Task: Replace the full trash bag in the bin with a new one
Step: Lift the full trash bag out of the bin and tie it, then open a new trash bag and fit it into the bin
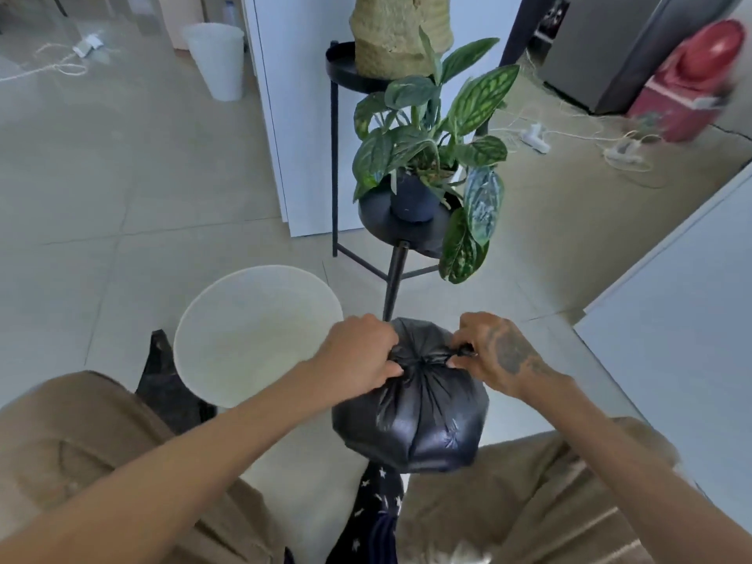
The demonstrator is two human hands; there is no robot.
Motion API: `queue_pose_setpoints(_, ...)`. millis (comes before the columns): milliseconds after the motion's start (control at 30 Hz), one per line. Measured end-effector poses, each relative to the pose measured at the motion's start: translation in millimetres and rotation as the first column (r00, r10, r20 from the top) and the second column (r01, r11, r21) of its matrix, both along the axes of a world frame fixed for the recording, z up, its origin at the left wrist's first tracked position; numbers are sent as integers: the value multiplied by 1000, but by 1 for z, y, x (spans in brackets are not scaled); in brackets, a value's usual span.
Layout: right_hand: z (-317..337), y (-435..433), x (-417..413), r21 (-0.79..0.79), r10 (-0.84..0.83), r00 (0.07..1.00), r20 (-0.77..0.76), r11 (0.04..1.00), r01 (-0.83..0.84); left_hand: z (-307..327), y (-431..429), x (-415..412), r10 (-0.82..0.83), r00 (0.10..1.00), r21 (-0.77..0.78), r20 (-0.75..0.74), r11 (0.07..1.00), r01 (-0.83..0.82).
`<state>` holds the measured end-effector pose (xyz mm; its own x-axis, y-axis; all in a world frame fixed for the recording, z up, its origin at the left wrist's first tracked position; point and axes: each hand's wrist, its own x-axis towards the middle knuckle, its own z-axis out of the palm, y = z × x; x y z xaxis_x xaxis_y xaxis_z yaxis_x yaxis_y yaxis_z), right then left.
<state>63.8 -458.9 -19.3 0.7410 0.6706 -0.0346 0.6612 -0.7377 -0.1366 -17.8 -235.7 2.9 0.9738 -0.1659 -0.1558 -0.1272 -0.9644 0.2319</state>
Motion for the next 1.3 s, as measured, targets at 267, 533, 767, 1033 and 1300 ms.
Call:
queue_pose_setpoints(267, -114, 4, 44, -211, -40, 997, -59, 977, 26, -122, -33, 39, 223, 949, -218, -224, 937, -272)
queue_pose_setpoints(533, -135, 8, 50, -312, -104, 989, -109, 948, 65, -170, -21, 32, 321, 902, -375, -289, 829, -415)
queue_pose_setpoints(767, -110, 11, 52, -320, -143, 985, -98, 942, 105, -154, -19, 28, 167, 944, -206, -283, 951, -230)
queue_pose_setpoints(1033, -62, 49, 13, -160, -36, 994, -107, 987, 18, -97, -2, 19, 173, 975, -121, -138, 974, -190)
queue_pose_setpoints(1300, -39, 156, 6, 108, 9, 993, -116, 994, 4, -44, 109, -11, 525, 831, -233, 185, 844, -482)
